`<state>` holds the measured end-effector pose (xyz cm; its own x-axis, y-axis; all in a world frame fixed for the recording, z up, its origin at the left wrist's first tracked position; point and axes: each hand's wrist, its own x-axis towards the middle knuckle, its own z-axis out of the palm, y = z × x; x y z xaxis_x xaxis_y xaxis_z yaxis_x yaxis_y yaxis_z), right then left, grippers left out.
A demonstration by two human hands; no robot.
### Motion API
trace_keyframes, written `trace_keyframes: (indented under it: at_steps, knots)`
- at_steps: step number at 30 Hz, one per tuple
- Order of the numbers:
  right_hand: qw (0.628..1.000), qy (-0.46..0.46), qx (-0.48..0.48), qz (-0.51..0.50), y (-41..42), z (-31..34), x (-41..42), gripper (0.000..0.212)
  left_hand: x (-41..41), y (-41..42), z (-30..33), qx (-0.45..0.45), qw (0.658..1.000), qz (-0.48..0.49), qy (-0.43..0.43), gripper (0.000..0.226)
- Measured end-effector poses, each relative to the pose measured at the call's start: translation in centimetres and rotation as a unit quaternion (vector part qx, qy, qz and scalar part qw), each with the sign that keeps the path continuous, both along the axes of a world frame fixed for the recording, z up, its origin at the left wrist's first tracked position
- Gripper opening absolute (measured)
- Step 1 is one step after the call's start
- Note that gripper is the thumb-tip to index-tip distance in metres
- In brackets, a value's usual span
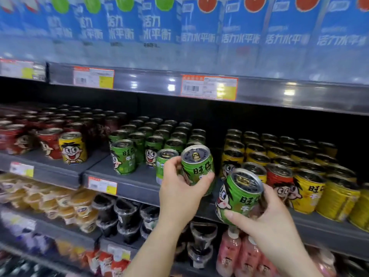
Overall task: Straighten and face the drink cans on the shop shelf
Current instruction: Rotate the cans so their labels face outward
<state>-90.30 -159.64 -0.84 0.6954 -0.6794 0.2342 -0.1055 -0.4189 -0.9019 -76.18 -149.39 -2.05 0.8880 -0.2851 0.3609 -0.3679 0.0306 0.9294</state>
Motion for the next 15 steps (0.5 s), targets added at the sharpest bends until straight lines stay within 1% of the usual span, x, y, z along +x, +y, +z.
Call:
trace_keyframes:
  at_steps: [2,5,7,8,11,15]
  knots:
    - [0.999,0.003,0.006,0.035,1.8,-0.2,2.1,0.068,1.3,3.4,0.1,-0.009,1.000,0.027,0.013,0.064]
    - [0.996,0.011,0.011,0.082,4.7,-0.5,5.8,0.073,3.9,8.2,-0.1,-0.021,0.995,0.095,0.032,0.062]
    - [0.995,0.016,0.015,0.098,6.8,-0.7,8.8,0.068,6.1,11.1,-0.4,-0.012,0.989,0.144,0.033,0.067]
    - [0.995,0.016,0.013,0.098,7.8,-0.7,10.2,0.066,7.2,12.2,-0.5,-0.008,0.986,0.161,0.030,0.070]
    - [0.997,0.009,-0.006,0.075,10.6,-1.0,15.0,0.071,11.4,15.0,-0.9,0.005,0.982,0.188,0.014,0.077]
    - [1.000,0.008,-0.021,0.014,13.7,-1.2,20.8,0.073,18.0,17.6,-0.3,0.058,0.984,0.167,-0.023,0.076]
